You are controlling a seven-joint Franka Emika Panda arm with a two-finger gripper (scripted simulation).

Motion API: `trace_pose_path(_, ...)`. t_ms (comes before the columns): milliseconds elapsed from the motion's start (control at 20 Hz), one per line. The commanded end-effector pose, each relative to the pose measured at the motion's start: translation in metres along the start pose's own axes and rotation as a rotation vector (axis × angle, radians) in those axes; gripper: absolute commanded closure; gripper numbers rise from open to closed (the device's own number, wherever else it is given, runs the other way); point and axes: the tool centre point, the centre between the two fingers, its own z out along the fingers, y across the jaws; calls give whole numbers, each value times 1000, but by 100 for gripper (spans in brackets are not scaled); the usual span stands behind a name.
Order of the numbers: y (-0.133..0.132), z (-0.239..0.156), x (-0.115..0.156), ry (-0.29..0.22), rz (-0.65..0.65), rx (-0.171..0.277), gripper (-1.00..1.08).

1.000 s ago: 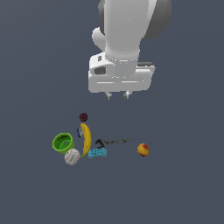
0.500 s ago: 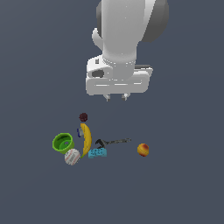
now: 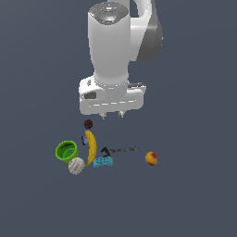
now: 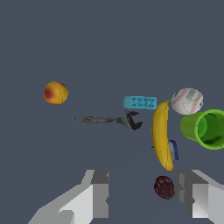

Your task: Pick up a designated object from a clutter of objects.

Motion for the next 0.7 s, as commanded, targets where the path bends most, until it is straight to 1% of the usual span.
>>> trace_pose_path(0, 16, 15, 4, 8, -26, -1, -20)
trace_pose_path(350, 71, 64, 13, 35, -114, -8, -20)
trace_pose_path(650, 118, 108, 11, 55, -189, -20, -20)
